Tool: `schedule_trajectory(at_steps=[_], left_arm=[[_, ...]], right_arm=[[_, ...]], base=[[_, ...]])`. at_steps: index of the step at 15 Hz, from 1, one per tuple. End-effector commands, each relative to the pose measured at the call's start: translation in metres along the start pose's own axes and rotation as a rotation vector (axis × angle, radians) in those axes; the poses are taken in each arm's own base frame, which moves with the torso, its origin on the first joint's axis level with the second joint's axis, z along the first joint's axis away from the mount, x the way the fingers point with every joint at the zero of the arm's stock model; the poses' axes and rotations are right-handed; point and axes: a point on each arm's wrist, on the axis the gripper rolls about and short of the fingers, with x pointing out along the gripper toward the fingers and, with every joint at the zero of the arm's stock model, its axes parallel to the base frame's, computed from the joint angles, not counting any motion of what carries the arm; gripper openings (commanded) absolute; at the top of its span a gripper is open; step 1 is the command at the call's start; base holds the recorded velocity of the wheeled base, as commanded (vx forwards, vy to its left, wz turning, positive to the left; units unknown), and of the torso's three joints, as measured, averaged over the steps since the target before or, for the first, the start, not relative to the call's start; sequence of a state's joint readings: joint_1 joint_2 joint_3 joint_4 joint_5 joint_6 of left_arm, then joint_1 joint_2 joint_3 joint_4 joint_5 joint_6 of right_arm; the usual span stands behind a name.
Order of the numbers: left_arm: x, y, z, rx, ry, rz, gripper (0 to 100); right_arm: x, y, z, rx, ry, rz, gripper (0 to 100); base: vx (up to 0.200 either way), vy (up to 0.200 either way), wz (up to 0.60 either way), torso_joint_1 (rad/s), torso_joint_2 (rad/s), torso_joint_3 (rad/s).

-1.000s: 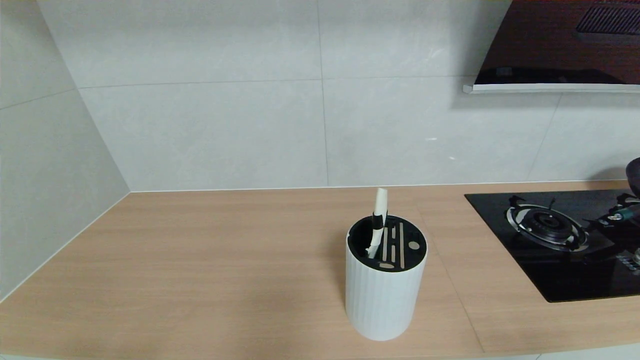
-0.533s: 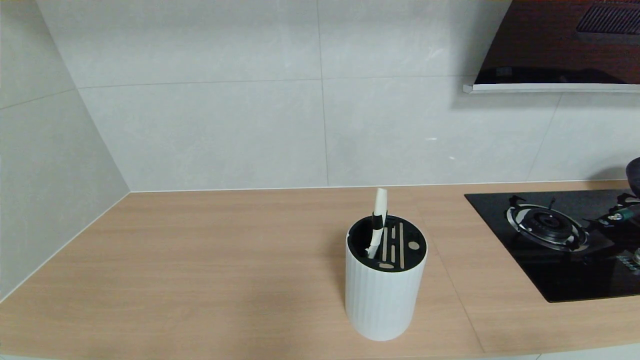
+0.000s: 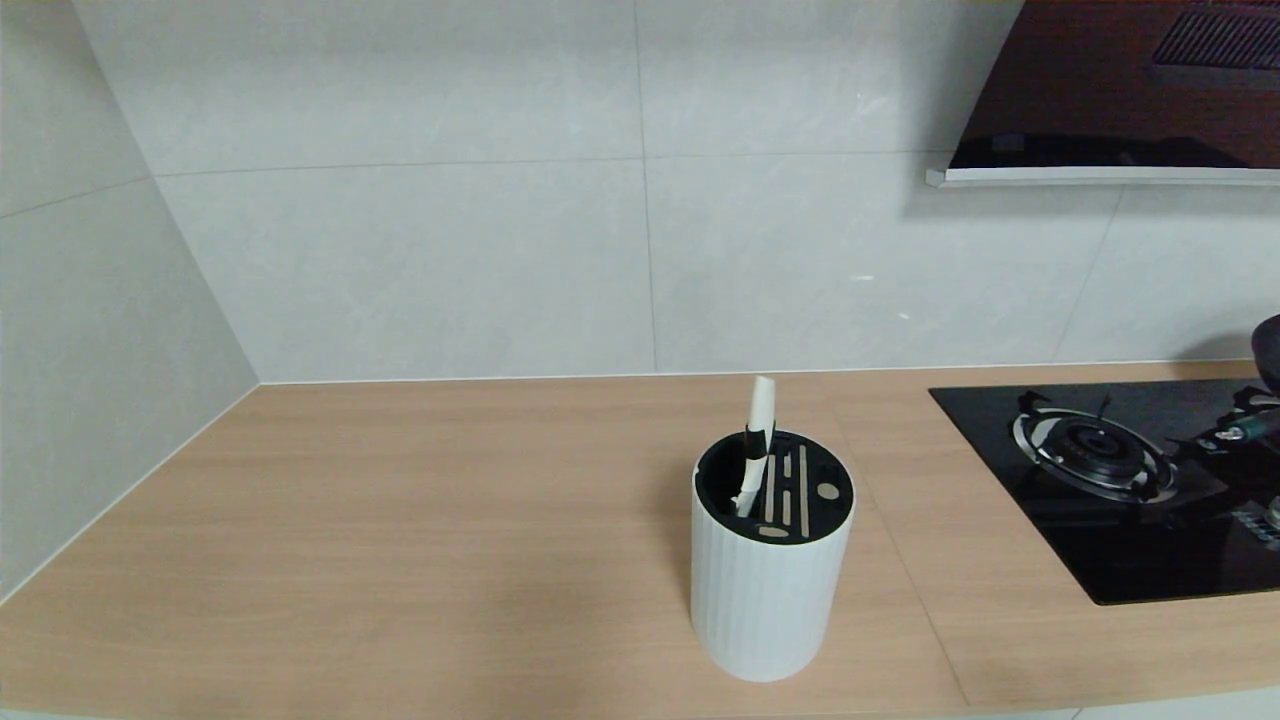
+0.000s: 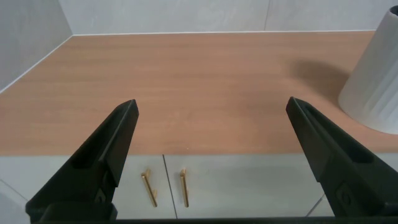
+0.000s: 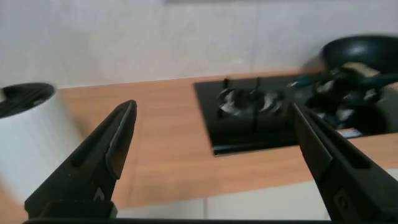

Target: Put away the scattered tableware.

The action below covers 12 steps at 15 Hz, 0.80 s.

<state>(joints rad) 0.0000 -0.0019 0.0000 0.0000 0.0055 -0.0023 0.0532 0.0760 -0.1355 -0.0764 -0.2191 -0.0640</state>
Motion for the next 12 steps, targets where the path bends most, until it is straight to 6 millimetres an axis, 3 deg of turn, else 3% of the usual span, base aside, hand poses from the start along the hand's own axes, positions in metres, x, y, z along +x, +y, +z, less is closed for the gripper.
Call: schedule_trajectory(at_steps=[1,12], left_arm=[[0.0001,0.0,0.0,-0.001,0.002,0.001,100],[0.0001,0.0,0.0,-0.001,0.002,0.001,100]], right_arm=[[0.0,0.0053,-0.0392,-0.087,0.075,0.0,100],[-0.002,0.0077,-0.0458,0.066,0.127,0.127,100]], base=[[0.0,0.0,0.0,0.0,0.0,0.0],[0.0,0.0,0.0,0.0,0.0,0.0]])
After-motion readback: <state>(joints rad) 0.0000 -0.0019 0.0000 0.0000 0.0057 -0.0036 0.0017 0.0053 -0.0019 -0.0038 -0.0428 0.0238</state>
